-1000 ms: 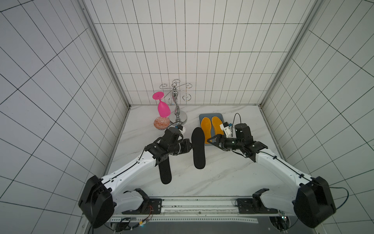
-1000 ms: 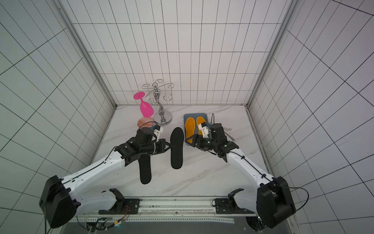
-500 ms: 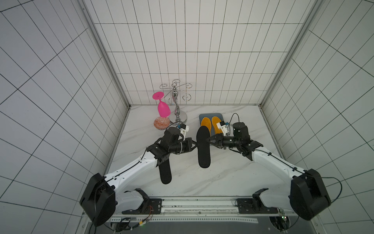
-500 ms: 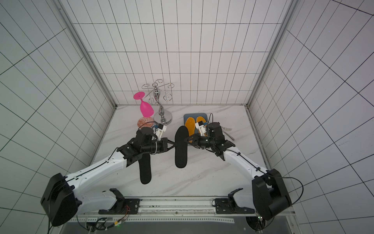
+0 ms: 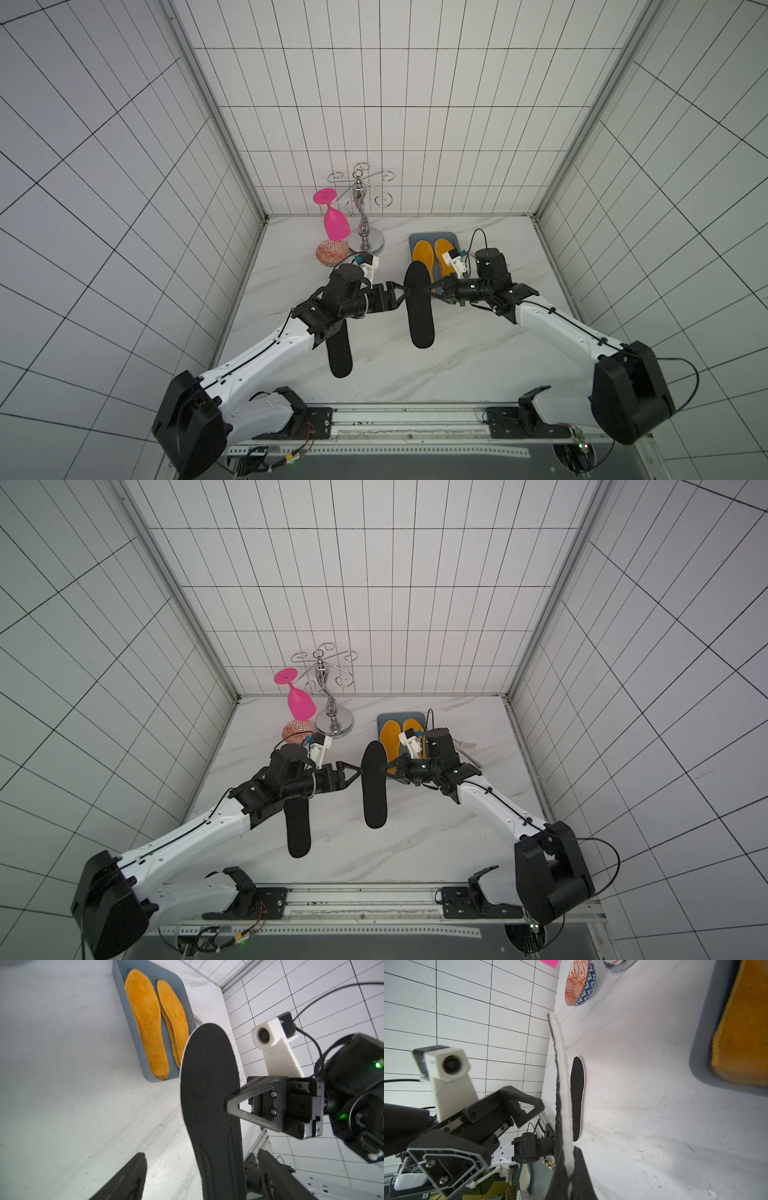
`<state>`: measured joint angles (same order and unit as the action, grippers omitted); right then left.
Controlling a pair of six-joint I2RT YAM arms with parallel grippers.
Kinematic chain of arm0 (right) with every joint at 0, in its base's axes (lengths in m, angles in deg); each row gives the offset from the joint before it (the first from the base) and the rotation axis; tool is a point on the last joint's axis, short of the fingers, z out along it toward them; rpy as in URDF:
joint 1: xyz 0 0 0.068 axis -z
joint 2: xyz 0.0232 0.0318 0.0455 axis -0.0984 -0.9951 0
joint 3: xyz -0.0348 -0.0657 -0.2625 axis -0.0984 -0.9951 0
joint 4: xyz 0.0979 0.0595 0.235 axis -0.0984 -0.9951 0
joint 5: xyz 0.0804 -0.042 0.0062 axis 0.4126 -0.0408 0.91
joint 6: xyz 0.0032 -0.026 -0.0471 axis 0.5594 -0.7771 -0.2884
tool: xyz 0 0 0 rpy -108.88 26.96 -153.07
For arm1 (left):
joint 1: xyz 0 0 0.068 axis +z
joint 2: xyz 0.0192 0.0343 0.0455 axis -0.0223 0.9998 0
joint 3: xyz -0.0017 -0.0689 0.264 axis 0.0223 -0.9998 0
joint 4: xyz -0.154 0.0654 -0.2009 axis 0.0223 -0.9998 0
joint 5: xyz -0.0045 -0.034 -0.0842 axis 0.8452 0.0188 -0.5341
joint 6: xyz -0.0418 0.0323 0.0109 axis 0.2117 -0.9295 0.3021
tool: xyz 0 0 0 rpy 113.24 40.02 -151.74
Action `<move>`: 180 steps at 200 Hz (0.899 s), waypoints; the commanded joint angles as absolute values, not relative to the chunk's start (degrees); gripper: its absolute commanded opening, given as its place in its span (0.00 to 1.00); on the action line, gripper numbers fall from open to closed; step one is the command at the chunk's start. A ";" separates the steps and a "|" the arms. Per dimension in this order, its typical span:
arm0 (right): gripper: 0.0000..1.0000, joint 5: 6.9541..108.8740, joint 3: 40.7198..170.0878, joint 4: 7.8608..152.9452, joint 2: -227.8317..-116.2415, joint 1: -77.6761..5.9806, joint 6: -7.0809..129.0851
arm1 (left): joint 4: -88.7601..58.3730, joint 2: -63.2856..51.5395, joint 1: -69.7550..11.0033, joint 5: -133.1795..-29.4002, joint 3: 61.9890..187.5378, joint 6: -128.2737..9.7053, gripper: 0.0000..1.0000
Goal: Put the insoles into the storage box
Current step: Place the insole in the storage box.
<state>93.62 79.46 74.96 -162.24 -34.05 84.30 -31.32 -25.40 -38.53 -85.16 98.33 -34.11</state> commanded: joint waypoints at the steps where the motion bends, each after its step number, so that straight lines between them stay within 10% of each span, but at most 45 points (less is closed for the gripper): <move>1: 0.00 94.17 85.05 66.48 -165.27 -30.84 76.51 | -32.71 -27.25 -37.41 -80.67 98.13 -38.46 0.91; 180: 0.00 92.62 125.99 63.20 -209.26 -20.14 65.93 | -39.80 -28.66 -26.83 -83.47 98.38 -41.94 0.95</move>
<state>91.17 121.07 60.12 -205.69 -20.87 64.04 -38.31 -27.61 -27.95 -82.82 98.73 -40.58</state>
